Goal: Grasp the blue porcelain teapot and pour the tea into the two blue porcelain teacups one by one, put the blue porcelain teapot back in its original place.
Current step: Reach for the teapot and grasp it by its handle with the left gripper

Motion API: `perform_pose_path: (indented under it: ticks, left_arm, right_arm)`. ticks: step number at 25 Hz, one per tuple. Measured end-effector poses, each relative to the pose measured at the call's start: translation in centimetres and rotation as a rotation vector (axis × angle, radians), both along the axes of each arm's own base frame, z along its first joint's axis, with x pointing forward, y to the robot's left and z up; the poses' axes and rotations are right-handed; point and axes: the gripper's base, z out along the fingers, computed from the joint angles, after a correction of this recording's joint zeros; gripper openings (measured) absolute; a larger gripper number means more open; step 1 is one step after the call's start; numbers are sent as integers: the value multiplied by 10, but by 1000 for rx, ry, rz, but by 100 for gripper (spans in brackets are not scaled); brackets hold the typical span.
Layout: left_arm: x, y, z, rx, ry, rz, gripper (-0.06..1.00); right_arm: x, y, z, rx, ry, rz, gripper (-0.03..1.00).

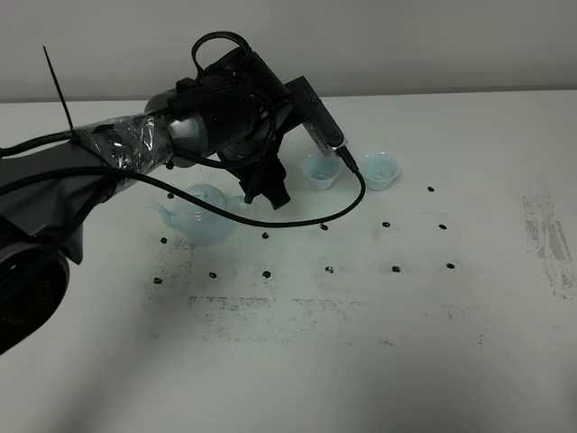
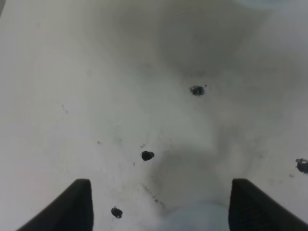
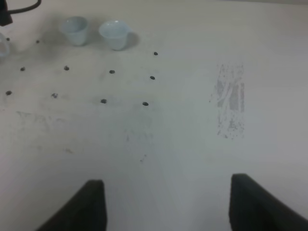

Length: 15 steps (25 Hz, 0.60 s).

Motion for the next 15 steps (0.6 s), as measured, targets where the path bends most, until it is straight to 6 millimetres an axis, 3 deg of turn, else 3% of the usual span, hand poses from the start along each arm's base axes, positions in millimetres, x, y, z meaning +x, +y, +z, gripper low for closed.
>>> perform_pose_path:
  ticks: [15]
  left_arm:
    - [4, 5, -10, 51, -17, 43, 61]
  right_arm:
    - [0, 0, 0, 1, 0, 1, 57]
